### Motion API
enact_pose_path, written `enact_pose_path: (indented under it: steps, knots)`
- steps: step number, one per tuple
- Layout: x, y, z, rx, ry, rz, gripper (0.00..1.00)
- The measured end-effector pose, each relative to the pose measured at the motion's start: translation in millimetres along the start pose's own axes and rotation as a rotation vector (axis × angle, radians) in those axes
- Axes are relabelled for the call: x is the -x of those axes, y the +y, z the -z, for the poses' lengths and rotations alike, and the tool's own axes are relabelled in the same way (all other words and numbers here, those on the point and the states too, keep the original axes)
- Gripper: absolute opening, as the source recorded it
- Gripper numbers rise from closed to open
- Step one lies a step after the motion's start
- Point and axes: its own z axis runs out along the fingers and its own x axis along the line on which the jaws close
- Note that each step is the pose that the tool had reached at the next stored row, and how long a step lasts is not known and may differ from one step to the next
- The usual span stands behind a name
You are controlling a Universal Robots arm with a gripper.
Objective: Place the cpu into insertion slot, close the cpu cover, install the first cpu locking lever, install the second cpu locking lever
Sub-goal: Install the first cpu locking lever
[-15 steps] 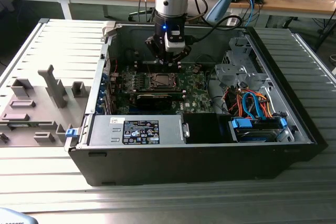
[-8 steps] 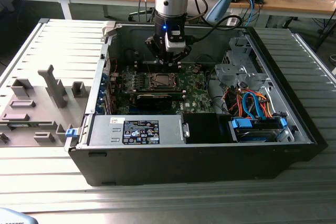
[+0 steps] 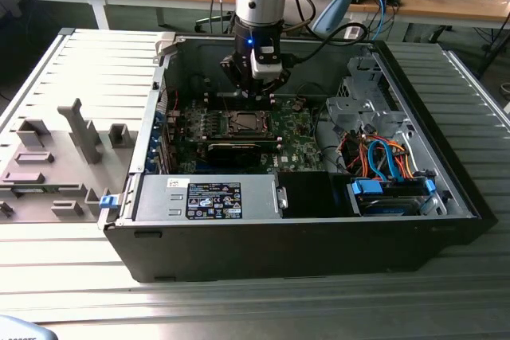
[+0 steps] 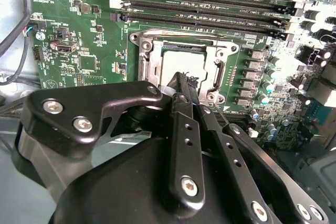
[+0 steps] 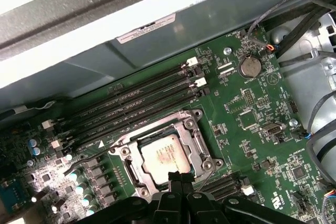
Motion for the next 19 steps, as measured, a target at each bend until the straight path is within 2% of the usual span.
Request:
enact_pose_path:
  steps: [19]
  knots:
    - [0.0, 0.0, 0.0, 0.0006, -0.0011, 0.023, 0.11]
